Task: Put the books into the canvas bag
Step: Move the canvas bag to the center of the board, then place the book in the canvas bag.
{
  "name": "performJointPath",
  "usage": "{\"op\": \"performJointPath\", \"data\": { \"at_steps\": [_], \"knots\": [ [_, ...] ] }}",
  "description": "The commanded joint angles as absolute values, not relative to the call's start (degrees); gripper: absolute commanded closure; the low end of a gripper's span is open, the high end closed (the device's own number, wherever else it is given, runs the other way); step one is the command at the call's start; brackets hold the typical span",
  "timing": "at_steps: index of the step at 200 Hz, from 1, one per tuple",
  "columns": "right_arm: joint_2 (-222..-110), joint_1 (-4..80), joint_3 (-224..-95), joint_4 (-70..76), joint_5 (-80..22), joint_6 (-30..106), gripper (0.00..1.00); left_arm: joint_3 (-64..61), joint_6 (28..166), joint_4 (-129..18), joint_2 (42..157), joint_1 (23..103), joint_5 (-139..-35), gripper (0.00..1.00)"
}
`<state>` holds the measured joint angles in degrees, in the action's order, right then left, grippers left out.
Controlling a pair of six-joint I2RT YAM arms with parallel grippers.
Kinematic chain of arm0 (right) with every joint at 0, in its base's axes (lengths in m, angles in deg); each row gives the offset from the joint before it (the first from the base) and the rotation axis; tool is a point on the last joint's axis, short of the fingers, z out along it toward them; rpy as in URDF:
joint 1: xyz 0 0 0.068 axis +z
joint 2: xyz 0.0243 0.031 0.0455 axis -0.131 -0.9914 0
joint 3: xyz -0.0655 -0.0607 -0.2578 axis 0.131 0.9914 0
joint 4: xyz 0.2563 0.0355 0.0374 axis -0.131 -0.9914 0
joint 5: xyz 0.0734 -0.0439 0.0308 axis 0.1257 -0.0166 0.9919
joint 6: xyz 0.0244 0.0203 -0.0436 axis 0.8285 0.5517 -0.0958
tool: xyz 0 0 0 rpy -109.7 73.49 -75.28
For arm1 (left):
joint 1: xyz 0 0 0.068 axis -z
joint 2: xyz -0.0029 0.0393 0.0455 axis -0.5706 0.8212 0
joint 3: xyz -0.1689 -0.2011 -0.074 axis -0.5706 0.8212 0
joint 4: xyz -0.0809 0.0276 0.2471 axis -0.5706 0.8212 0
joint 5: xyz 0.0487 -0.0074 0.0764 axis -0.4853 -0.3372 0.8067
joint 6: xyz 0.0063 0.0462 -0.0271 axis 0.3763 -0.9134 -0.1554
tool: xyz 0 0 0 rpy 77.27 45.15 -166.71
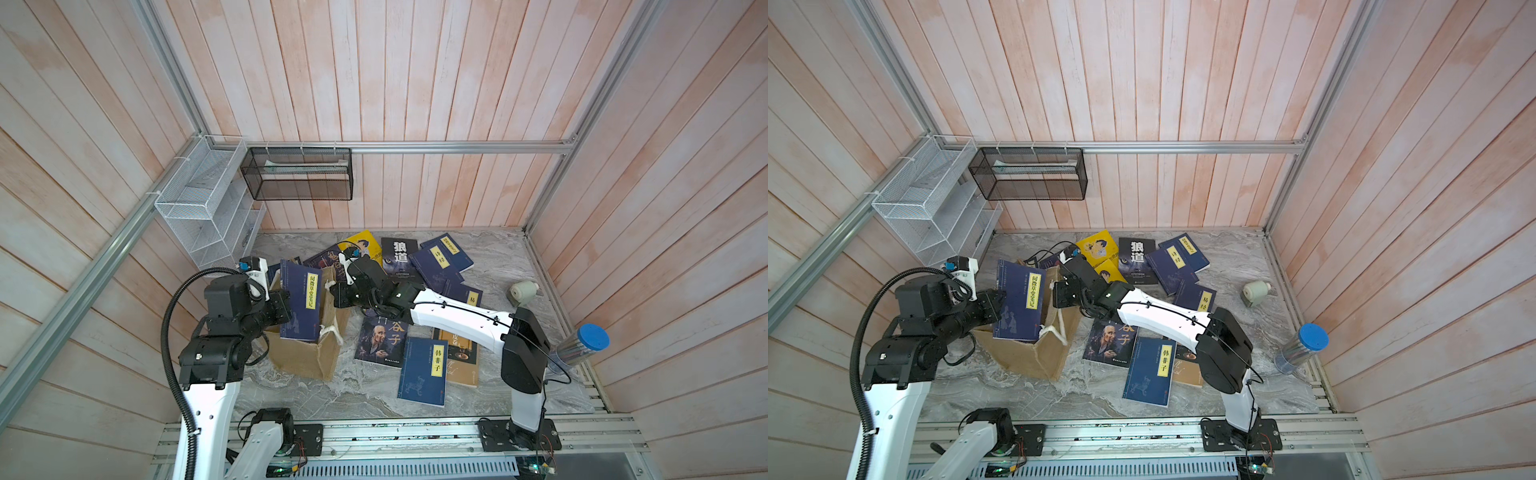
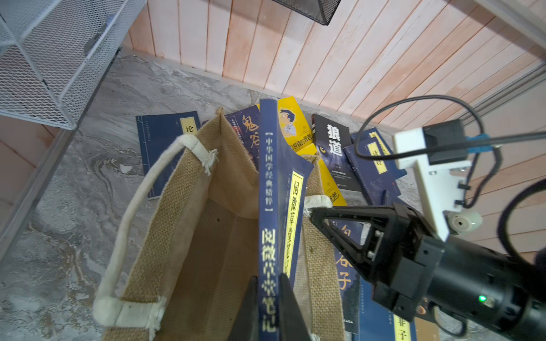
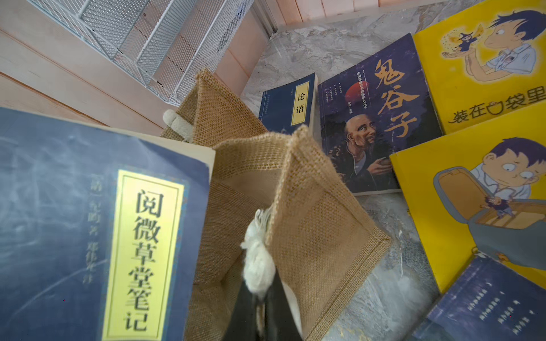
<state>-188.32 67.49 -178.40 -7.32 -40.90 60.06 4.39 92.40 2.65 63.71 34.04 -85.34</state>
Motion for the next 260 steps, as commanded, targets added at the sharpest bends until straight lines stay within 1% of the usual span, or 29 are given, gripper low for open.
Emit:
{"op": "performJointPath", "data": {
  "at_steps": [1,17,35,73,114,169,180,206,260],
  "knots": [
    [-188.2,67.6,-179.0,-4.1,-37.9,59.6,1.00,2.3,88.1,4.5,64.5,34.9,-78.5,1.00],
    [-188.5,67.5,-179.4,-4.2,-37.3,59.3,1.00,0.7,86.3,5.9,65.5,36.4,-74.9,1.00],
    [-188.6,67.7,-180.0,-4.4,-37.3,58.8,1.00,-0.3,84.8,7.5,67.2,38.0,-74.1,1.00],
    [-188.4,68.3,-180.2,-4.0,-37.9,57.6,1.00,1.0,85.2,9.3,70.8,38.7,-78.2,1.00],
    [-189.3,68.4,-181.3,-4.0,-36.2,56.8,1.00,4.4,84.8,8.1,71.5,38.9,-79.6,1.00],
    [-189.6,68.2,-180.5,-2.6,-33.6,57.5,1.00,12.9,91.6,-2.2,72.9,40.2,-90.9,1.00],
    [-189.4,67.8,-179.7,-1.7,-32.5,58.2,1.00,13.3,92.7,-3.2,73.9,41.4,-90.2,1.00],
    [-188.8,67.0,-177.7,0.2,-30.6,59.7,1.00,16.2,96.5,-7.0,74.5,41.7,-92.7,1.00],
    [-187.2,64.9,-174.4,1.7,-29.1,60.1,1.00,25.2,102.1,-16.5,74.7,42.1,-95.4,1.00]
  ]
}}
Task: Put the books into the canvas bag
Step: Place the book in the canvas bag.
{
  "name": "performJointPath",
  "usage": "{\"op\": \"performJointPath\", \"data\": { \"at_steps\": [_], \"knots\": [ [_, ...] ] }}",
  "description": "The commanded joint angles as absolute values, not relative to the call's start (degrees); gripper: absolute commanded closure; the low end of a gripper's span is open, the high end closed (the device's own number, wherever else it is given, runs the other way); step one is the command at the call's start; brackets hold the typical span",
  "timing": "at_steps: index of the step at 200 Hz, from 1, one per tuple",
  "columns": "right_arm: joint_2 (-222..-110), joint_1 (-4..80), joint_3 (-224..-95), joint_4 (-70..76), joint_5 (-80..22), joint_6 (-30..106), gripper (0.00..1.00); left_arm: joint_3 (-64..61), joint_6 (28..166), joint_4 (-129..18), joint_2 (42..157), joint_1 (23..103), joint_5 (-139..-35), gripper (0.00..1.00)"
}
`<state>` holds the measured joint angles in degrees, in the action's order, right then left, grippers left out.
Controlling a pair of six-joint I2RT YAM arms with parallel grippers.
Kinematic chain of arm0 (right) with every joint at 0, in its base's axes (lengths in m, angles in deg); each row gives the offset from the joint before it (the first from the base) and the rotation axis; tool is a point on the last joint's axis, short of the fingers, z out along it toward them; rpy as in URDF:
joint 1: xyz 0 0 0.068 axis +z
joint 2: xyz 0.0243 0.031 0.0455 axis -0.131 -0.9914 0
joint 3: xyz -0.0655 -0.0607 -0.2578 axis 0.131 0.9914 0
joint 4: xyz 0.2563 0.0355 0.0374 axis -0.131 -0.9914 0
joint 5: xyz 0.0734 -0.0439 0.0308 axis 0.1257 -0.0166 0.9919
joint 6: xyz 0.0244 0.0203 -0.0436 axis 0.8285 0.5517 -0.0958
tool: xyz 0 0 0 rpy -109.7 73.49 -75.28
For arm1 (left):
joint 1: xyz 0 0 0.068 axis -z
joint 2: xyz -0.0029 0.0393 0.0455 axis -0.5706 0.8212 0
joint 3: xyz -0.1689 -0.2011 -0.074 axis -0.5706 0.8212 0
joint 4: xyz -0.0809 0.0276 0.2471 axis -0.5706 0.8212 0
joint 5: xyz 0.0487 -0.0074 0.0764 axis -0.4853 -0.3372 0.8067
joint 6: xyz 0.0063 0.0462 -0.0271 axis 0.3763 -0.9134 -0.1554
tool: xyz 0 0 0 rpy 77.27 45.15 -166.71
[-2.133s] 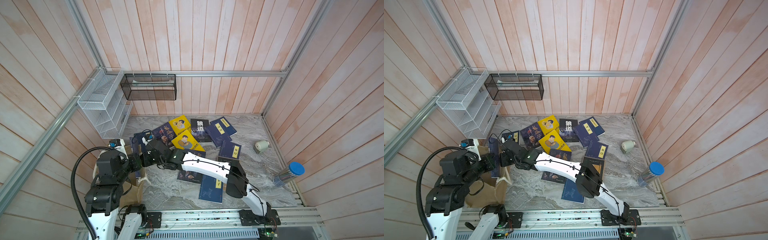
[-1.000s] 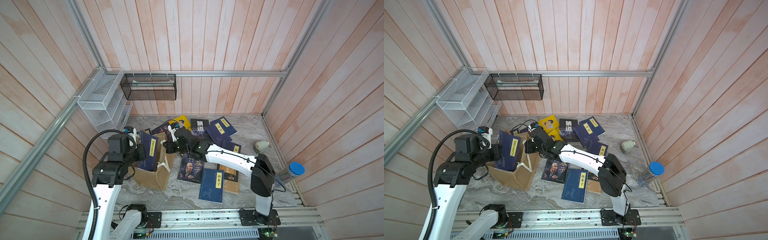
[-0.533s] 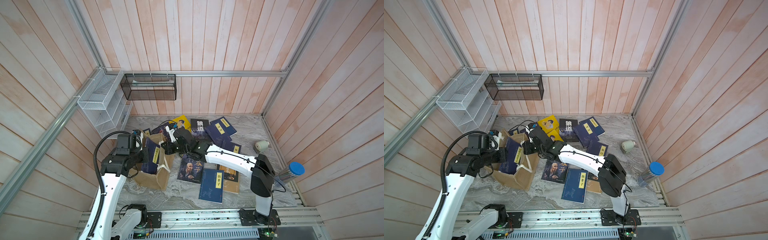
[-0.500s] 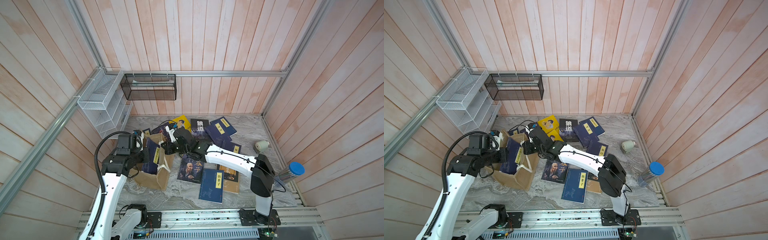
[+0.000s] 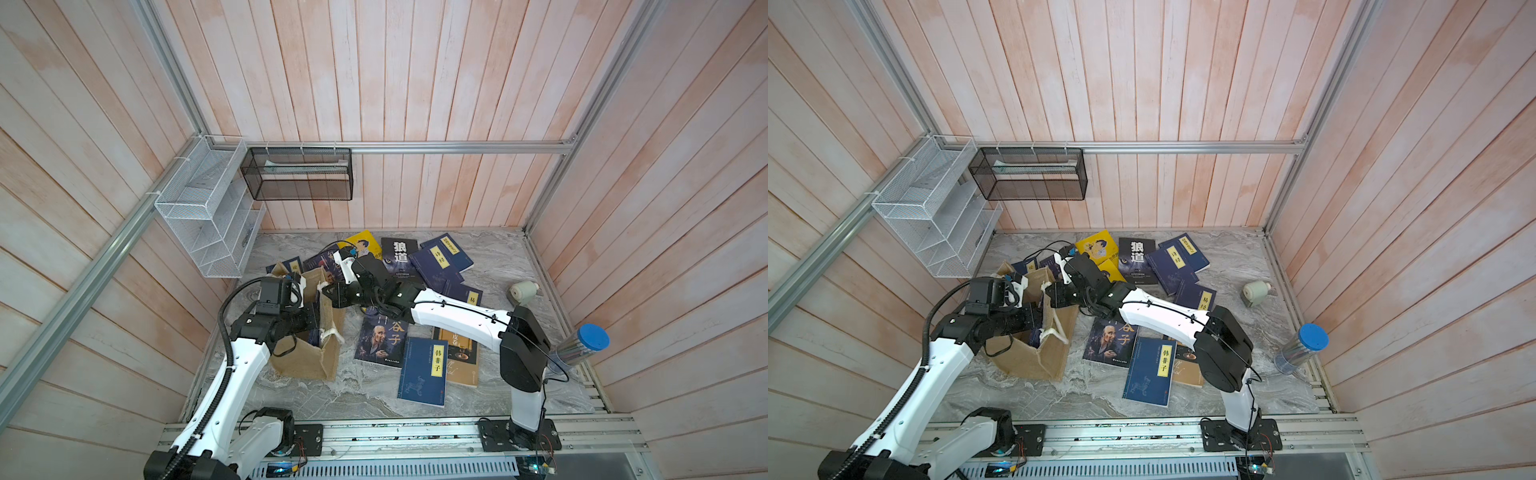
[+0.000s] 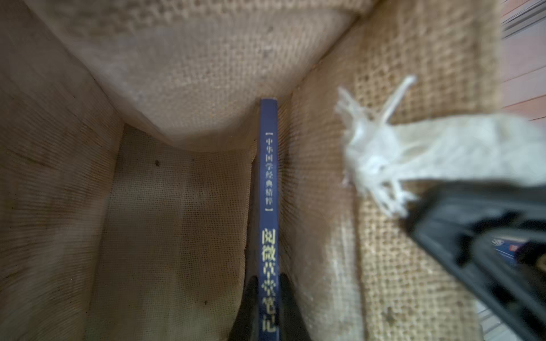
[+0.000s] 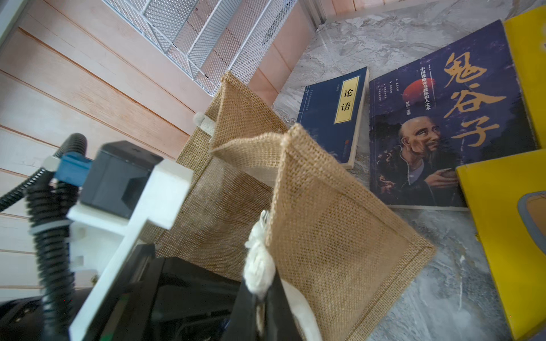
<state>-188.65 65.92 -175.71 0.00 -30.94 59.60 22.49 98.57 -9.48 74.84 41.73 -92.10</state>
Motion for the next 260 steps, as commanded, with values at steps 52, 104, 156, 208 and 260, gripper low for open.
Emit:
{"op": "performJointPath", "data": {
  "at_steps": [52,104,156,208,260],
  "knots": [
    [-187.6,64.3,-174.8,0.5,-27.6,57.8,1.00,31.4,102.0,-20.8,77.5,42.2,-92.6,1.00],
    [-187.2,64.3,-174.0,0.4,-28.2,56.6,1.00,35.0,100.6,-23.2,78.7,42.1,-87.6,1.00],
    [-187.1,64.3,-173.8,0.2,-28.9,56.1,1.00,29.4,99.3,-19.0,76.4,42.0,-81.4,0.66],
    [-186.6,64.3,-173.5,-0.6,-29.8,55.1,1.00,19.1,98.7,-12.9,73.9,42.0,-79.1,0.54],
    [-186.1,64.3,-174.1,-0.5,-30.2,54.8,1.00,19.1,102.0,-14.5,73.6,42.0,-90.0,0.74]
  ]
}}
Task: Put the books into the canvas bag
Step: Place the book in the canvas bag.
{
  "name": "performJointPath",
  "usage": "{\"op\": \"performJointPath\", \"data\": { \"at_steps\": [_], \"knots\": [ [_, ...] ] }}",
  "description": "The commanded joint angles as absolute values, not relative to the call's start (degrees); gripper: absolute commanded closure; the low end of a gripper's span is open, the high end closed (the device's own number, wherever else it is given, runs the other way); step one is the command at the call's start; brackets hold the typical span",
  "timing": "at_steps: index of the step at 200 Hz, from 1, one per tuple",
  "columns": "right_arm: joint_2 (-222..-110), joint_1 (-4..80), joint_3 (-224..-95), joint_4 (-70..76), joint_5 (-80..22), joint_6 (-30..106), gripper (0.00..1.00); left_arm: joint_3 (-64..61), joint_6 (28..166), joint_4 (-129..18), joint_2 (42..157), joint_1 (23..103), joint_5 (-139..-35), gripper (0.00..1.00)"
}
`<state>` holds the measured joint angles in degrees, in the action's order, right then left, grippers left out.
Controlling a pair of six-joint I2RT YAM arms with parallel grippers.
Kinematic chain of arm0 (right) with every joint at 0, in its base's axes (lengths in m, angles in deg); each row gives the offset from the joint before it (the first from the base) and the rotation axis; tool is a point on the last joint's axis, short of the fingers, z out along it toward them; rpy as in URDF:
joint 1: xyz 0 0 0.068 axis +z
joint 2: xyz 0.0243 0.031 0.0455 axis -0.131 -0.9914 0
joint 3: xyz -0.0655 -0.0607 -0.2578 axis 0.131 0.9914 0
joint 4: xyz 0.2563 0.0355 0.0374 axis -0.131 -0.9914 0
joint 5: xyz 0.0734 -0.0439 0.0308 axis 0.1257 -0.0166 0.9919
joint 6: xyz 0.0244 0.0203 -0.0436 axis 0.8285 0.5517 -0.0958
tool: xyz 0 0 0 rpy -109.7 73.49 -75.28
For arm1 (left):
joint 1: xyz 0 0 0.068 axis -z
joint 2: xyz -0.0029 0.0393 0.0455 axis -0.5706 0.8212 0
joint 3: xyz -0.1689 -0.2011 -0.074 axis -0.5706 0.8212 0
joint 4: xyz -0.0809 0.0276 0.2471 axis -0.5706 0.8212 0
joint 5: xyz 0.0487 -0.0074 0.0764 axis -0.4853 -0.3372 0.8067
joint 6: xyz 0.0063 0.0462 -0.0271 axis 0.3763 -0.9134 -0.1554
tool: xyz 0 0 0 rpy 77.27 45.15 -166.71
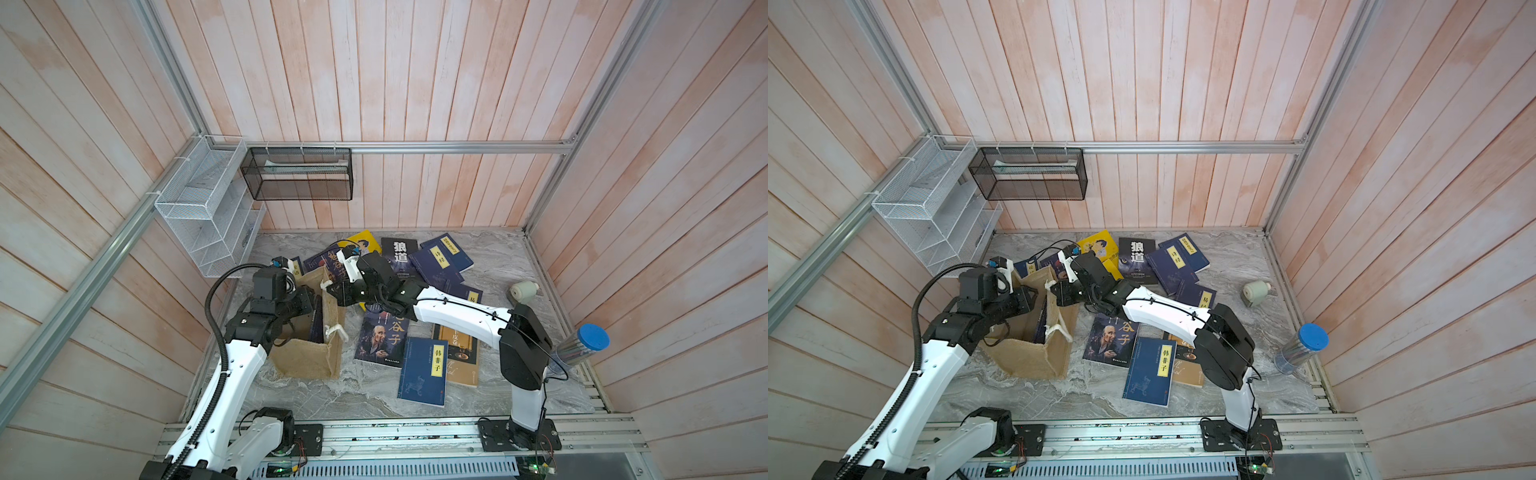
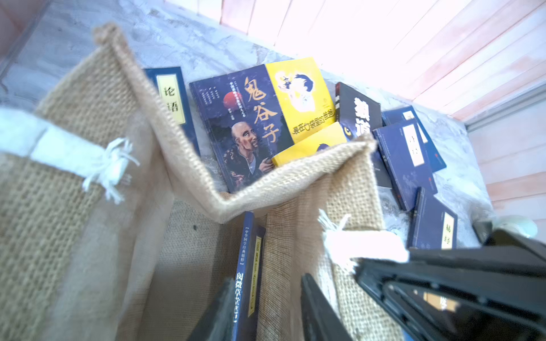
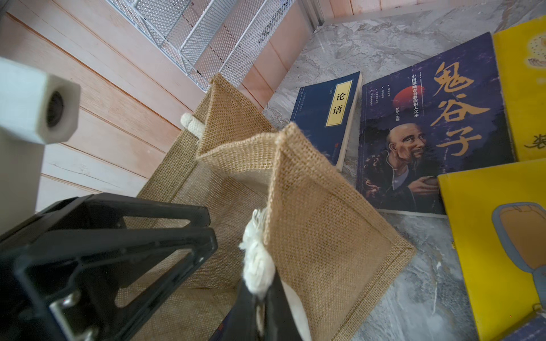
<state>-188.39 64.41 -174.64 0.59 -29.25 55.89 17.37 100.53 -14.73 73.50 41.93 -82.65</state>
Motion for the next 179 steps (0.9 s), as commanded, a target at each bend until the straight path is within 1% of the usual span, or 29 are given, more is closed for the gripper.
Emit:
{"op": "performJointPath", "data": {
  "at_steps": [1,12,27,51,72,97,120,155,179],
  "knots": [
    [-186.1,64.3,-174.0,-0.4,-30.2,54.8,1.00,19.2,102.1,-14.6,73.6,42.0,-90.3,0.75],
    [-186.1,64.3,-174.1,-0.3,-30.2,54.7,1.00,21.7,104.4,-16.8,73.9,42.2,-94.6,0.81],
    [-186.1,64.4,-174.3,-0.4,-30.4,54.6,1.00,25.9,108.1,-20.6,74.4,42.9,-98.5,0.87],
    [-186.4,64.4,-175.2,-0.8,-31.0,54.3,1.00,31.0,111.0,-26.0,76.9,46.0,-99.1,0.88],
    [-186.9,64.4,-176.2,-1.3,-31.2,54.3,1.00,31.0,109.6,-23.9,81.4,46.3,-95.7,0.87],
    [-187.2,64.6,-176.9,-1.6,-31.3,54.0,1.00,28.0,107.1,-17.6,86.4,45.6,-86.5,0.84],
    [-187.0,64.7,-176.6,-1.6,-32.1,53.9,1.00,26.8,106.1,-14.1,88.1,43.0,-81.7,0.74],
    [-186.7,64.6,-176.5,-1.7,-32.5,53.3,1.00,25.9,105.1,-11.9,83.7,39.5,-77.3,0.66],
    [-186.7,64.7,-176.6,-2.0,-32.8,52.9,1.00,24.1,104.1,-11.5,80.2,39.2,-78.5,0.64]
  ]
}}
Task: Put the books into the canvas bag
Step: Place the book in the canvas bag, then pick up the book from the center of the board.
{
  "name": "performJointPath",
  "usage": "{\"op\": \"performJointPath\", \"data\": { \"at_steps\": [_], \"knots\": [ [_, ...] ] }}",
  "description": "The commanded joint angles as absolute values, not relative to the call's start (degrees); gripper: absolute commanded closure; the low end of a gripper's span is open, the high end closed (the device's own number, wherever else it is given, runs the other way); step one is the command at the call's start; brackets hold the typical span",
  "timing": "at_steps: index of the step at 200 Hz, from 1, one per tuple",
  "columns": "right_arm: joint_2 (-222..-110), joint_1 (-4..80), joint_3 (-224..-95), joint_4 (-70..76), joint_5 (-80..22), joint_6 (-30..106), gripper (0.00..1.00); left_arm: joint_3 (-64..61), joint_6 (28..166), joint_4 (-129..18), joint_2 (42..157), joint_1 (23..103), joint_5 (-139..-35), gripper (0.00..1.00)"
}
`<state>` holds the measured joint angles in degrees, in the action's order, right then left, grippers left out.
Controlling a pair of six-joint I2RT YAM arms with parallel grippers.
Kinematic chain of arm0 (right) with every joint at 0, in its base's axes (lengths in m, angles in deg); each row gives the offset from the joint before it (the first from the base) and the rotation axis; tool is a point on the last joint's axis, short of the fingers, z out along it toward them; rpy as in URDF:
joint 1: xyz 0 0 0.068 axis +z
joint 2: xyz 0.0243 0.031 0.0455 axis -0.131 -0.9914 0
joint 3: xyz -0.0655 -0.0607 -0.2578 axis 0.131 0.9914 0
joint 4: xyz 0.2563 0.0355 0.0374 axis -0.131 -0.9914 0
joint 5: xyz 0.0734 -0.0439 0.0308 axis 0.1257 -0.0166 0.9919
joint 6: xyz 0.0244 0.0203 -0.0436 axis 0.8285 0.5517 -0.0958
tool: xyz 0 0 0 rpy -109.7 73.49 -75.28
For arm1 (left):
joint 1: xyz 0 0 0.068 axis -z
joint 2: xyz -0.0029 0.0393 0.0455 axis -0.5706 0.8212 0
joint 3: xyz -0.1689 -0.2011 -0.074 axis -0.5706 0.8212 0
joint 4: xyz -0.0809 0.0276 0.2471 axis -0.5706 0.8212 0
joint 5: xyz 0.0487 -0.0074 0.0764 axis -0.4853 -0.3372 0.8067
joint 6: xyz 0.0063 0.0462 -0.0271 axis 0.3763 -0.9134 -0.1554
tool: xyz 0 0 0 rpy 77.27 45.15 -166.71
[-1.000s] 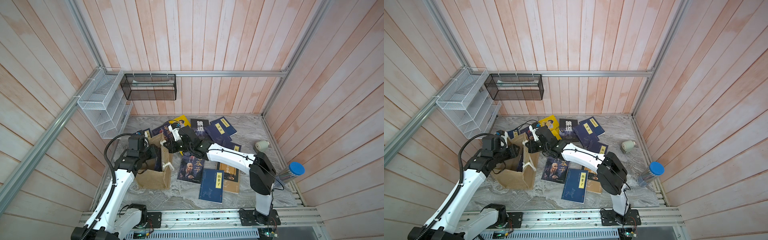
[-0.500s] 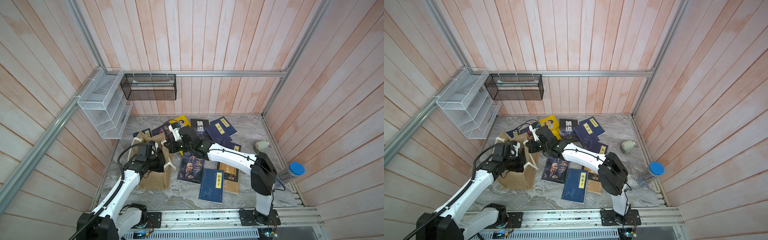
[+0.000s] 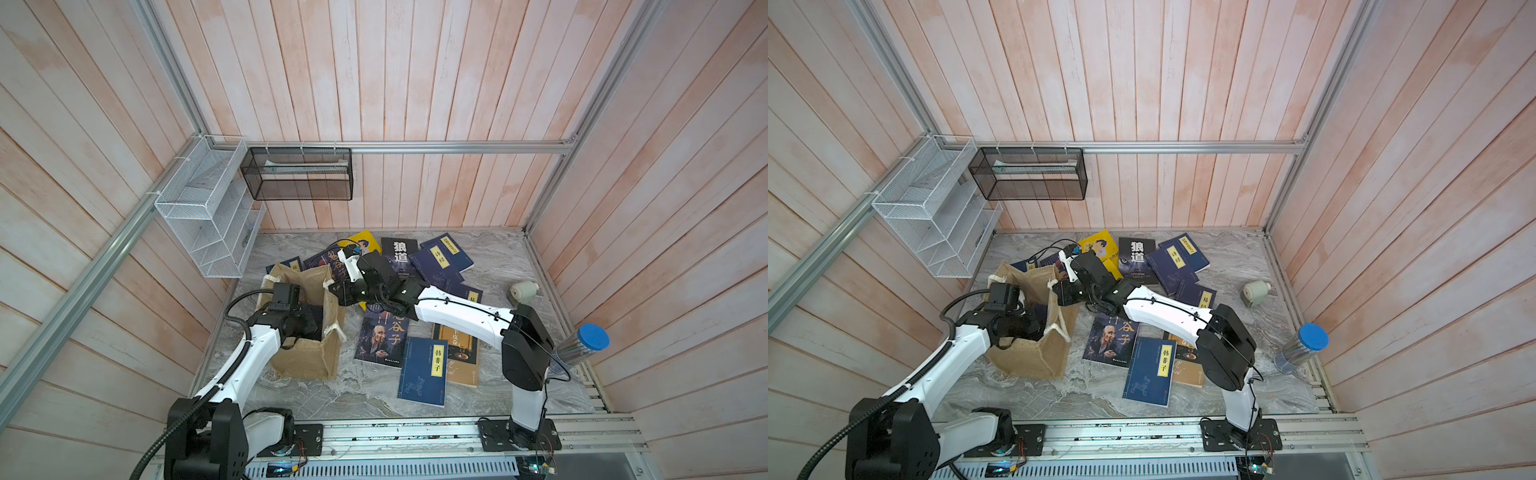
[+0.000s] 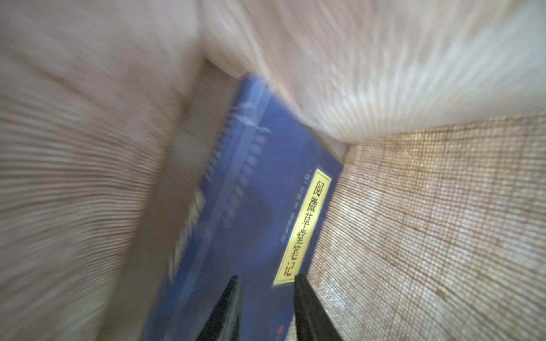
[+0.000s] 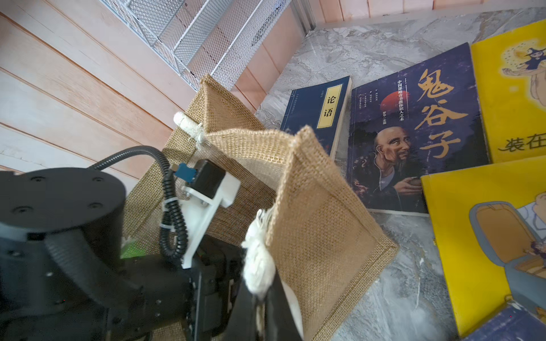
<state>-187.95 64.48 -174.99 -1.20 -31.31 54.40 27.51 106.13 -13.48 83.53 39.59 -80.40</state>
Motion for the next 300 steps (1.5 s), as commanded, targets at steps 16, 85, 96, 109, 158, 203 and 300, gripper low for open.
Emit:
{"op": "performJointPath", "data": {
  "at_steps": [16,85,96,109,158,203,300],
  "knots": [
    [-186.4,64.7,-176.9,-2.3,-32.9,52.8,0.99,22.0,103.1,-10.5,78.5,39.2,-80.7,0.62],
    [-182.7,64.6,-178.1,-6.1,-36.2,53.1,0.64,11.8,99.3,-5.9,70.5,39.2,-86.8,0.57],
    [-181.2,64.4,-177.4,-6.2,-37.4,53.4,0.61,10.7,99.5,-6.2,69.7,39.2,-87.9,0.57],
    [-179.6,64.0,-175.9,-5.5,-37.8,54.2,0.60,8.8,100.2,-6.2,69.6,39.2,-89.4,0.57],
    [-171.9,61.1,-166.0,-4.7,-39.4,57.0,0.56,4.6,105.1,-8.0,69.1,43.0,-93.5,0.57],
    [-158.9,54.2,-144.0,-1.1,-39.7,65.8,0.54,8.1,112.2,-14.6,71.1,57.3,-87.0,0.58],
    [-156.0,50.0,-123.6,3.5,-35.6,72.9,0.51,18.6,120.7,-36.9,94.6,78.4,-79.1,0.49]
  ]
}}
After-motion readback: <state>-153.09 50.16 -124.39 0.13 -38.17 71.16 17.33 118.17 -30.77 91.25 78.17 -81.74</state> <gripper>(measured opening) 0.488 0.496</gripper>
